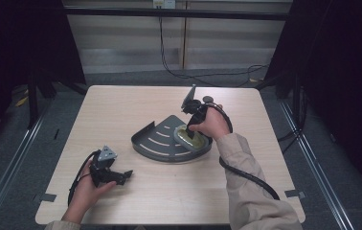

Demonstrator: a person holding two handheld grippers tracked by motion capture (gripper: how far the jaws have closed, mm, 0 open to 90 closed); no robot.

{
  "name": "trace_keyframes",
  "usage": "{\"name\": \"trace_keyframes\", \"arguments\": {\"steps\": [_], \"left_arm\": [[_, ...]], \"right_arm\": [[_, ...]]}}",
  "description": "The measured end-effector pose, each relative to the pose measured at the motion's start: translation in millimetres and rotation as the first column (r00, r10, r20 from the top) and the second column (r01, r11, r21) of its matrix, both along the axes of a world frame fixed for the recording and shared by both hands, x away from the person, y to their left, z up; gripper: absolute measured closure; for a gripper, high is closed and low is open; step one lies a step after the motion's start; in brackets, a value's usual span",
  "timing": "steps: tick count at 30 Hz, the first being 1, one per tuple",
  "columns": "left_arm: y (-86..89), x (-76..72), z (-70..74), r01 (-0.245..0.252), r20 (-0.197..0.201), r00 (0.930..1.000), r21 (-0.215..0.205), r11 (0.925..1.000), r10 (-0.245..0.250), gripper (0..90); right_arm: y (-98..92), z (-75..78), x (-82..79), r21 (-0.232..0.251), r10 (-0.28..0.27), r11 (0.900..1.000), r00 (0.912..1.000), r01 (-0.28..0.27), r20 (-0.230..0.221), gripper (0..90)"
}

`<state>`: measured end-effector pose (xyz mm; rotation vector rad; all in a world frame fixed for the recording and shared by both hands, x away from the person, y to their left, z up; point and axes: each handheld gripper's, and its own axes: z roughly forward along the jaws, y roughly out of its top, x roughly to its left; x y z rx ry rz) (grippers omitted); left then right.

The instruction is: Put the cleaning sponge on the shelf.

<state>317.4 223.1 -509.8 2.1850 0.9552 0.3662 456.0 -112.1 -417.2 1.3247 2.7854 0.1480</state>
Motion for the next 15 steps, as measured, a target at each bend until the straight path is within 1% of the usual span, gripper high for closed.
{"name": "trace_keyframes", "arguments": {"steps": [5, 15], "left_arm": [[0.1, 0.1, 0.0, 0.002, -0.002, 1.0, -0.001, 1.0, -0.002, 4.2], [0.1, -0.5, 0.2, 0.001, -0.001, 1.0, 0.001, 1.0, -0.001, 4.2]], "right_arm": [[-2.7, 2.8, -1.2, 0.003, 0.007, 1.0, 1.0, -0.007, 0.004, 22.6], [-8.5, 5.3, -6.9, 0.006, 0.013, 1.0, 0.9999, -0.013, 0.002, 22.1]]}}
